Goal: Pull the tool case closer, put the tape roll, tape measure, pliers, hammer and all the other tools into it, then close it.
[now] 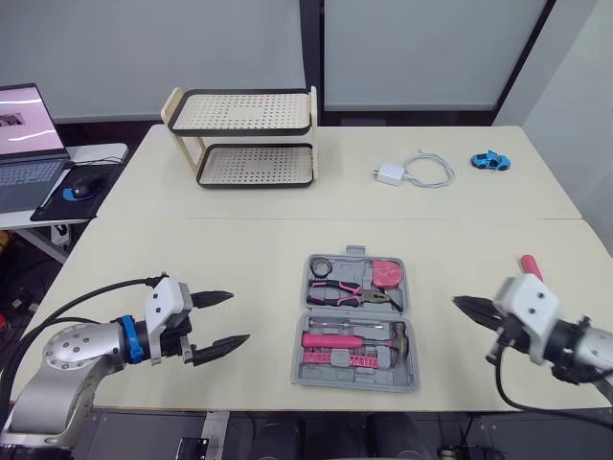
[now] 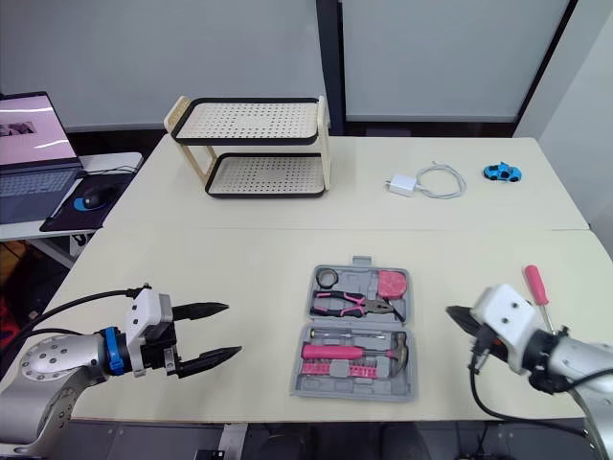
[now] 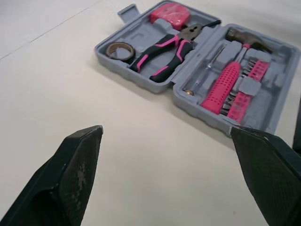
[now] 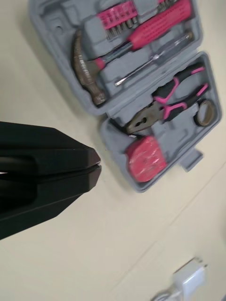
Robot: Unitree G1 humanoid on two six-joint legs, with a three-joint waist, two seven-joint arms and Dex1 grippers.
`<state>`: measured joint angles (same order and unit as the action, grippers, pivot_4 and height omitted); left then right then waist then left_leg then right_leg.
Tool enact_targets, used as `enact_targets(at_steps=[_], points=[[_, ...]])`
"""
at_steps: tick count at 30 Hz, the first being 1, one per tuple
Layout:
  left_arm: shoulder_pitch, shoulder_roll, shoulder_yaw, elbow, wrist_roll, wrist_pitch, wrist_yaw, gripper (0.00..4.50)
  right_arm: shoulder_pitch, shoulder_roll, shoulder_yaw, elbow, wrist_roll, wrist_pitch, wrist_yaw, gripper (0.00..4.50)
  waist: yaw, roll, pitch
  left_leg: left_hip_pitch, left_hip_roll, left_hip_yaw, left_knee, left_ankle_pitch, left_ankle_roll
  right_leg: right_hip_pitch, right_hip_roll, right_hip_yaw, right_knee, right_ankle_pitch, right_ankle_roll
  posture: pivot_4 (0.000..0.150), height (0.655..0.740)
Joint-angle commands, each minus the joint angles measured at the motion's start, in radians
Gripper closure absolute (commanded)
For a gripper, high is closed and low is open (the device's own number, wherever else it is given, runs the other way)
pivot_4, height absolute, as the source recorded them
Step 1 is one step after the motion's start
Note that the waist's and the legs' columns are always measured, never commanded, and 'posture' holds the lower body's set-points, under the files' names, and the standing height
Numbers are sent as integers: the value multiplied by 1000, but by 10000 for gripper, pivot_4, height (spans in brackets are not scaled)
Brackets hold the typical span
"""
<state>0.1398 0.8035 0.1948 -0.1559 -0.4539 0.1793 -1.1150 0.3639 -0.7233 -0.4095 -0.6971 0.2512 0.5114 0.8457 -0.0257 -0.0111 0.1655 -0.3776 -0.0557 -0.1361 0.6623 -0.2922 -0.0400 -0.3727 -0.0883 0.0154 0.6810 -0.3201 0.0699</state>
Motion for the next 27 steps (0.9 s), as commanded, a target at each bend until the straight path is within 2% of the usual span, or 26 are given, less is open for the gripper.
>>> enact_targets(at_steps=[1,9,10,12,23,27], points=[[2,-14,40,44,15,-51,17,0,134,57,-179,31,4,-88,0,44699,3,0,0,0,0,0,0,0,0,0,0,0,0,0,0,1500,7318],[49,-30,68,77,31,-87,50,0,276,152,-363,154,30,-180,-36,44699,-4,1,-1,5,1,2,-2,0,0,3,0,2,0,0,0,1500,7318],[52,-34,70,73,30,-81,59,0,280,164,-385,167,48,-165,-44,43091,-4,1,-1,5,1,2,-3,0,0,3,0,2,0,0,0,1500,7318],[58,-37,75,50,20,-58,76,0,292,177,-413,186,78,-145,-45,38974,-2,1,-1,5,1,2,-3,0,1,3,0,2,0,0,0,1500,7318],[71,-32,90,-84,-12,67,138,0,300,161,-424,246,110,-129,-56,496,0,2,-2,5,0,2,-2,-1,1,4,-1,2,-1,0,0,1500,7318],[65,-28,87,-108,-16,89,140,0,285,145,-416,262,106,-133,-60,496,0,3,-2,5,0,2,-2,-1,1,3,-1,2,-1,0,0,1500,7318]])
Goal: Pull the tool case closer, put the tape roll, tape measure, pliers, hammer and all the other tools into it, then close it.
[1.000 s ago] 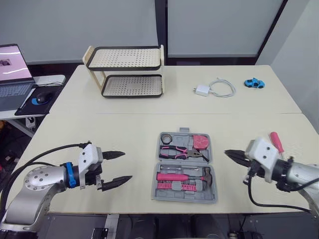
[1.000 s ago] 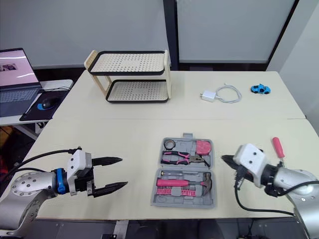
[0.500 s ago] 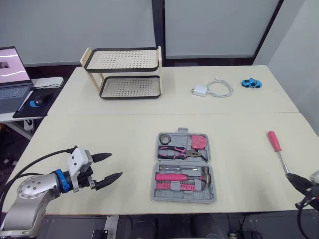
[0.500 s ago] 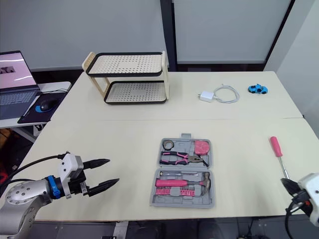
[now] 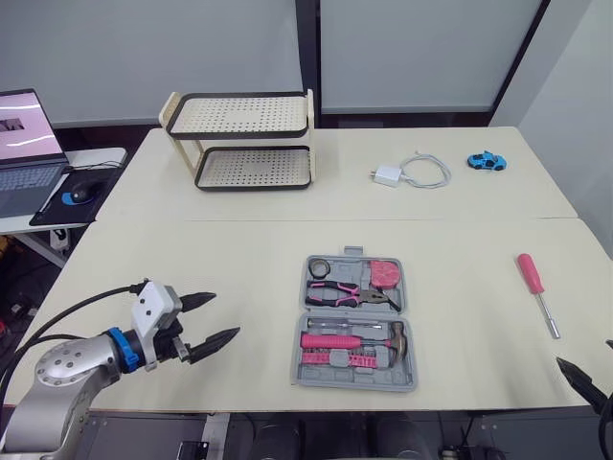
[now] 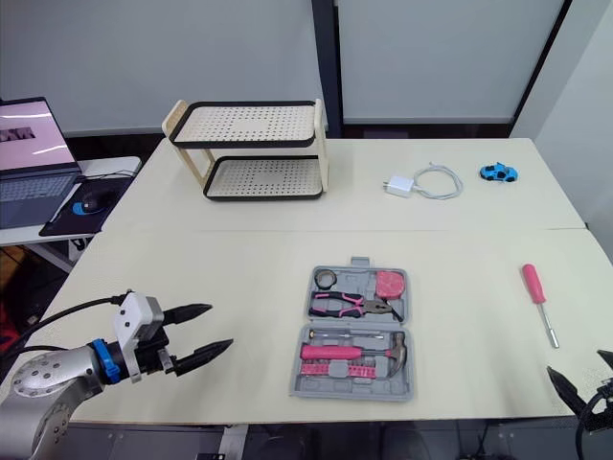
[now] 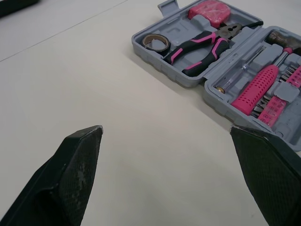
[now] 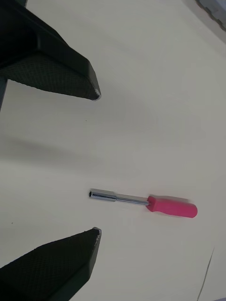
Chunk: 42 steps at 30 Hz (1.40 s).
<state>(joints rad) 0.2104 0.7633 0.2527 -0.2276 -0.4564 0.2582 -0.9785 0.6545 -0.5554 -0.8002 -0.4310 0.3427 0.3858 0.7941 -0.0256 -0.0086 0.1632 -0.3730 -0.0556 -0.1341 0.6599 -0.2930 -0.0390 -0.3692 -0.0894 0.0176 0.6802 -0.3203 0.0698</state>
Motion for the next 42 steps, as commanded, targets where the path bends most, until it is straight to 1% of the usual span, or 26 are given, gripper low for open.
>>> enact_targets(at_steps=[1,6,14,21,24,27,36,42], points=[[-9,14,27,-43,-17,16,4,0,-12,-29,-24,0,14,-6,-10,496,0,0,0,0,0,0,0,0,0,0,0,0,0,0,0,1500,7318],[-47,24,1,-73,-29,41,-16,0,-87,-80,3,27,21,43,-36,496,0,0,0,0,0,0,0,0,0,0,0,0,0,0,0,1500,7318],[-140,25,-74,-112,-37,68,-72,0,-305,-163,129,143,-32,118,-125,496,-1,0,0,0,0,0,1,0,0,0,0,0,0,0,0,1500,7318],[-220,16,-130,-113,-35,73,-111,0,-461,-175,248,249,-80,188,-215,496,-1,0,0,-1,-1,0,1,0,0,0,0,0,0,0,0,1500,7318],[-240,10,-148,-121,-37,81,-110,0,-502,-173,295,296,-115,160,-242,496,-2,0,0,-1,0,0,1,0,0,0,0,-1,0,0,0,1500,7318],[-261,4,-167,-143,-51,104,-106,0,-547,-173,335,339,-124,171,-252,496,-2,0,0,-1,0,0,1,0,0,0,0,-1,0,0,0,1500,7318],[-328,-20,-226,-207,-79,157,-90,0,-733,-190,413,597,-156,120,-259,496,-4,0,0,-1,-1,0,2,0,-1,0,1,0,0,0,0,1500,7318],[-360,-26,-249,-218,-84,179,-96,0,-839,-185,451,758,-184,81,-284,496,-6,0,0,-1,0,1,2,0,-1,0,1,0,0,0,0,1500,7318]])
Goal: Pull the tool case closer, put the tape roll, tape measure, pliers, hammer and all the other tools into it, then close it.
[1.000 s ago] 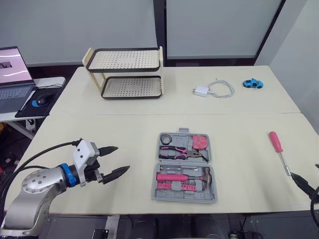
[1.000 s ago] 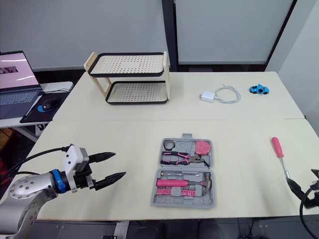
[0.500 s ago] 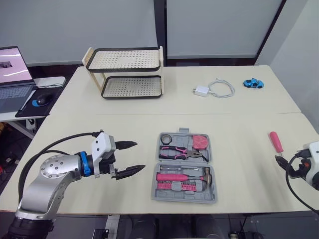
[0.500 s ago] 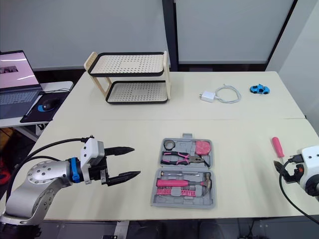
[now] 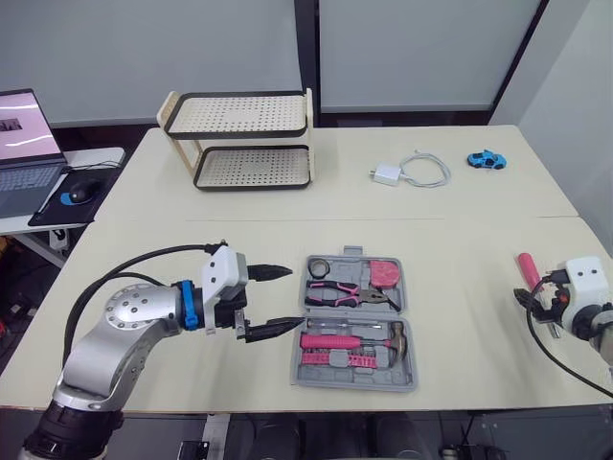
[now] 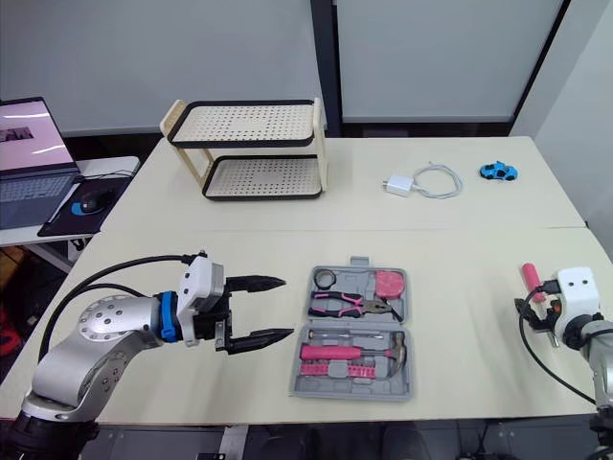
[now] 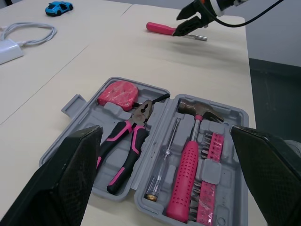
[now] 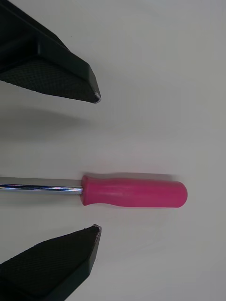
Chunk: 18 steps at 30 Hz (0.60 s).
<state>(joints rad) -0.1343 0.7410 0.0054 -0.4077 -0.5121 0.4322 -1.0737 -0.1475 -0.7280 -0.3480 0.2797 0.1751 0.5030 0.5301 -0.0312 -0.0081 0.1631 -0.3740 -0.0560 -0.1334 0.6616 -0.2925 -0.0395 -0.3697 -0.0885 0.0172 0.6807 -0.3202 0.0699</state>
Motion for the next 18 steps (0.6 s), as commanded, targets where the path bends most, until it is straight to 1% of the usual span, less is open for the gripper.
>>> enact_targets(at_steps=[1,11,14,18], points=[[-18,-5,-4,-39,-28,7,-1,0,-52,-12,5,73,-21,-40,-28,496,0,0,0,0,0,0,0,0,0,0,0,0,0,0,0,1500,7318],[-26,-21,-28,-46,-19,14,-2,0,-161,5,13,263,-25,-50,-76,496,-1,0,0,0,0,1,0,0,-1,0,0,0,0,0,0,1500,7318],[-26,-20,-31,-47,-19,15,-1,0,-167,10,10,285,-15,-35,-78,6482,-1,0,0,0,0,1,0,0,0,0,0,0,0,0,0,1500,7318],[-27,-18,-32,-46,-18,15,0,0,-158,10,8,299,-11,-41,-80,21177,-1,0,0,0,0,1,0,0,0,0,0,0,0,0,0,1500,7318]])
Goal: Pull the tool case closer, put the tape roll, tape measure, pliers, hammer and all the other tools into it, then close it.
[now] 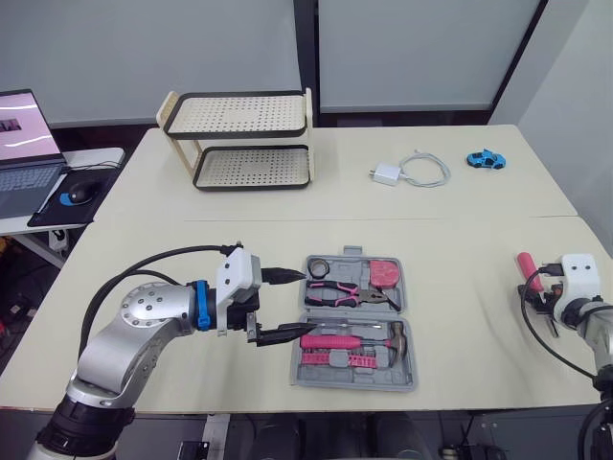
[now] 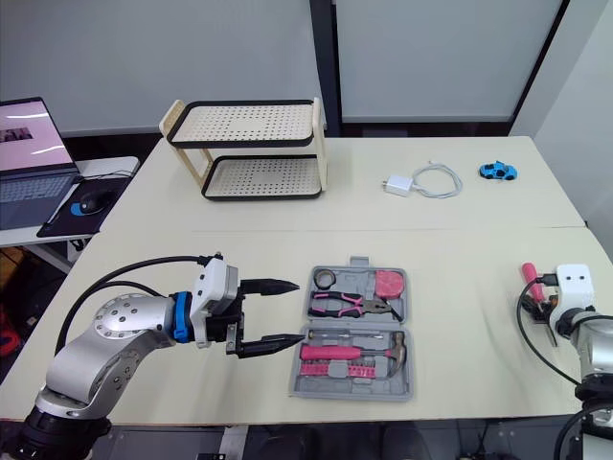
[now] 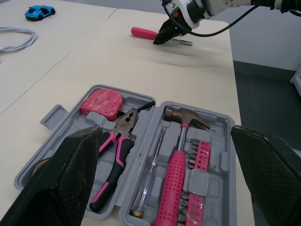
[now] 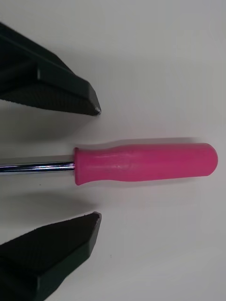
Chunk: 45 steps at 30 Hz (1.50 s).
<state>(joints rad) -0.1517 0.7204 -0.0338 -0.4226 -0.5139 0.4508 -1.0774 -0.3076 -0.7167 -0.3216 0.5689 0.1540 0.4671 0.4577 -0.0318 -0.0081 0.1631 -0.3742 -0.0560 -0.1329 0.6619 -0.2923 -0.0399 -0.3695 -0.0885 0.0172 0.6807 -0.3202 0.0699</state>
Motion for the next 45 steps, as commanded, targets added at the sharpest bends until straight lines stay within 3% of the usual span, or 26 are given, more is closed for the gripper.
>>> enact_targets(at_steps=[1,5,10,19,27,33,37,45], points=[[-10,3,6,-31,-15,-3,4,0,3,0,-19,10,13,-4,-9,24725,0,0,0,0,0,0,0,0,0,0,0,0,0,0,0,1500,7318],[-11,6,7,-27,-13,-4,1,0,12,3,-14,1,15,-10,-9,38955,1,0,0,0,0,0,0,0,0,0,0,0,0,0,0,1500,7318],[-7,17,15,-21,-8,-6,-4,0,74,-2,-10,-123,23,1,11,39066,2,0,0,0,0,0,0,0,0,0,0,0,0,0,0,1500,7318],[38,60,45,-18,-3,-34,-27,0,354,11,-69,-733,124,253,13,39066,1,1,0,-2,0,-1,0,0,0,-2,0,0,0,0,0,1500,7318],[112,113,102,-7,4,-77,-63,0,532,-24,-61,-1048,151,352,57,39066,4,1,0,-2,0,-1,-1,-1,1,-2,0,0,-1,0,0,1500,7318],[176,149,128,7,18,-135,-107,0,583,-125,-20,-1161,142,334,155,39066,2,1,0,-2,1,-1,-1,-1,1,-2,1,0,0,0,0,1500,7318],[194,153,128,10,23,-159,-115,0,580,-166,14,-1142,120,296,189,39066,4,0,1,-2,0,-2,0,-1,1,-1,0,-1,-1,0,0,1500,7318],[217,148,126,-20,14,-157,-106,0,489,46,62,-1048,135,368,43,39066,4,0,1,-2,1,-2,-1,-1,1,-2,0,0,-1,0,0,1500,7318]])
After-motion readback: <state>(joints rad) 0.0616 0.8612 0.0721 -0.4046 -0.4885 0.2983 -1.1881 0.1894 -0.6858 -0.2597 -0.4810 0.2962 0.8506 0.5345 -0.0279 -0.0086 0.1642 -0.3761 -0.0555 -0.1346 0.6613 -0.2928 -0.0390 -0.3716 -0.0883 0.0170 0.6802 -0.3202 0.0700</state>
